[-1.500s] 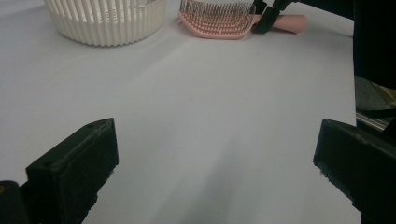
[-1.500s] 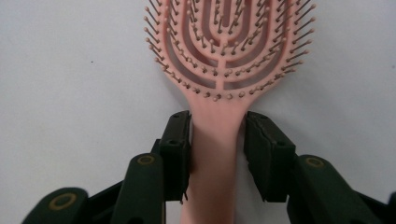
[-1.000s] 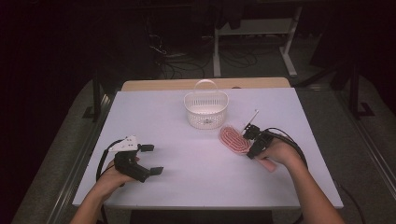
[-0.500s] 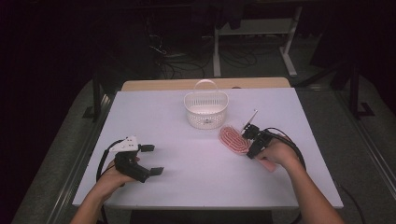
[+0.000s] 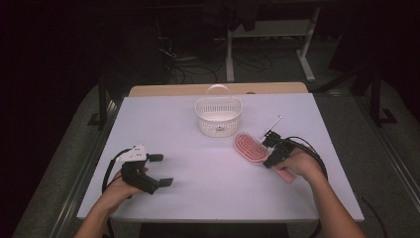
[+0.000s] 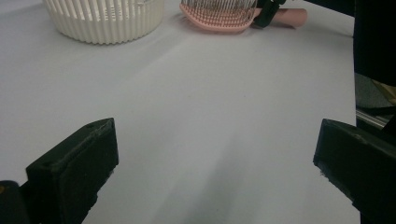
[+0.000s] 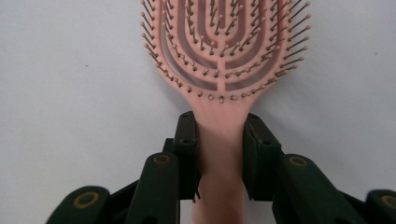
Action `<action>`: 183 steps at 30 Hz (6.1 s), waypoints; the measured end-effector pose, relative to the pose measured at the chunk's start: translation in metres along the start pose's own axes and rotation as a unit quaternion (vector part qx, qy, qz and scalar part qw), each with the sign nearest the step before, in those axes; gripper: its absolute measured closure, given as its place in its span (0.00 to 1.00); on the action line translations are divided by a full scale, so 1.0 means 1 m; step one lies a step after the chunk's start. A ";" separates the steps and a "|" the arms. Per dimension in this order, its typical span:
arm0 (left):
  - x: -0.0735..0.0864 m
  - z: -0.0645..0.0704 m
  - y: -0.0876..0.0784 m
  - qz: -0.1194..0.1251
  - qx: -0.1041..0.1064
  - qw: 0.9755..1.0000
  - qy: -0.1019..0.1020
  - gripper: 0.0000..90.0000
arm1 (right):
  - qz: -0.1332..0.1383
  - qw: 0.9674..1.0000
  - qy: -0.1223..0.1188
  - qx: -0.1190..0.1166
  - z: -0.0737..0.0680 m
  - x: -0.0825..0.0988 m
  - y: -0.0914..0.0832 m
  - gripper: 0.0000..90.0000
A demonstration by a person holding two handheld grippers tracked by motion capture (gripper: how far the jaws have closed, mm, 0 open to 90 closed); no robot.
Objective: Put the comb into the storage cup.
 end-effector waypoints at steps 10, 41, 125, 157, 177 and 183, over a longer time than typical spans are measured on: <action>-0.001 0.000 0.000 0.003 0.000 1.000 -0.004 0.00 | 0.058 0.998 0.009 -0.013 0.004 0.010 -0.017 0.77; -0.002 -0.006 -0.004 0.006 -0.004 1.000 -0.026 0.00 | 0.239 0.969 -0.031 -0.046 -0.005 -0.002 -0.061 0.77; -0.117 -0.005 0.041 0.070 0.031 0.997 -0.002 0.00 | 0.329 0.939 -0.073 -0.066 -0.055 -0.034 -0.056 0.76; -0.119 0.006 0.051 0.066 0.029 0.997 -0.006 0.00 | 0.360 0.925 -0.088 -0.084 -0.080 -0.064 -0.055 0.76; -0.121 0.006 0.051 0.076 0.020 0.997 -0.026 0.00 | 0.354 0.923 -0.113 -0.095 -0.105 -0.070 -0.043 0.76; -0.121 0.007 0.052 0.075 0.011 0.997 -0.033 0.00 | 0.350 0.925 -0.121 -0.089 -0.109 -0.071 -0.037 0.76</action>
Point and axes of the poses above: each handheld gripper's, and its own axes: y roughly forward along the jaws, x roughly out of its underside, z roughly to its right, the point moved 6 cm from there along y, roughly forward along the jaws, and after that the axes turned 3 degrees about -z, right-handed, at the moved point
